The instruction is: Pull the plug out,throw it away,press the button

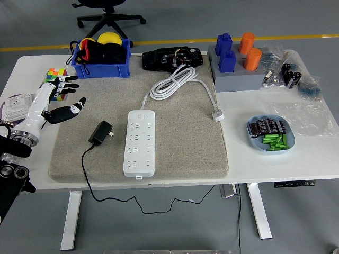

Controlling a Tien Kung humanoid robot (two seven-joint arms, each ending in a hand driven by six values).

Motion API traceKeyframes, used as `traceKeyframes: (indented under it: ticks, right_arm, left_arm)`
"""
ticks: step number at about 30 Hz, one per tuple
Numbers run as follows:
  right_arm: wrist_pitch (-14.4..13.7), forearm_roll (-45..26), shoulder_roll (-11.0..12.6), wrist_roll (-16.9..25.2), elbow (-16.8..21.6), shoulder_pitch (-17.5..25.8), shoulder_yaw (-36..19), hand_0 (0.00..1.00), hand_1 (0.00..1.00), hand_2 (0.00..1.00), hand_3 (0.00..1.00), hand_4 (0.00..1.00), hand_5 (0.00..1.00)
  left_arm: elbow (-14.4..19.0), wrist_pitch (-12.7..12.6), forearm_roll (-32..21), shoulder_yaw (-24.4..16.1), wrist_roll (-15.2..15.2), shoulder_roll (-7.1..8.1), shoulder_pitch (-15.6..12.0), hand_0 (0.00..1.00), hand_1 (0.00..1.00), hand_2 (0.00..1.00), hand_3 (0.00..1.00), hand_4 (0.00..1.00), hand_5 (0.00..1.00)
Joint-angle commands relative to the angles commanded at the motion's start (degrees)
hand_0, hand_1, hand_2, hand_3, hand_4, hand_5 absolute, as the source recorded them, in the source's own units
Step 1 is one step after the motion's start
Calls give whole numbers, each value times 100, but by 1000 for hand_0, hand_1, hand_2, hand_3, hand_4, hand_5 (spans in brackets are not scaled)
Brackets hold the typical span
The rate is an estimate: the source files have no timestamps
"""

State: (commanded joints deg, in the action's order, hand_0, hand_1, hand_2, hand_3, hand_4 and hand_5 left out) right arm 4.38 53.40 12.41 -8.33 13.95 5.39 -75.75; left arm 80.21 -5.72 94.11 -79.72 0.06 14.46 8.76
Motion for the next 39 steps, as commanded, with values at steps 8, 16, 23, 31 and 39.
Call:
traceKeyframes:
  ticks: [8,16,23,31,39]
  right_arm:
    - [0,-11,23,0,2,-20,40,755,687,670,670,765,670]
    - [1,-25,34,2,6,-19,69,754,686,670,670,765,670]
    - [0,-38,36,0,-2,-14,73,754,687,670,670,765,670]
    - [-1,-25,20,-1,-9,8,60,754,686,670,670,765,670]
    - [0,-11,8,1,2,17,33,753,686,670,670,765,669]
  left_arm:
    - [55,6,-17,16,-12,12,22,741,688,693,779,687,114]
    - [68,11,-18,33,-12,14,13,736,682,691,777,684,113]
    - [97,16,-29,68,-16,28,16,735,681,687,774,683,111]
    - [156,13,-34,70,-21,13,7,733,681,687,770,683,111]
    - [176,25,-18,-20,-6,29,-13,729,677,685,769,682,110]
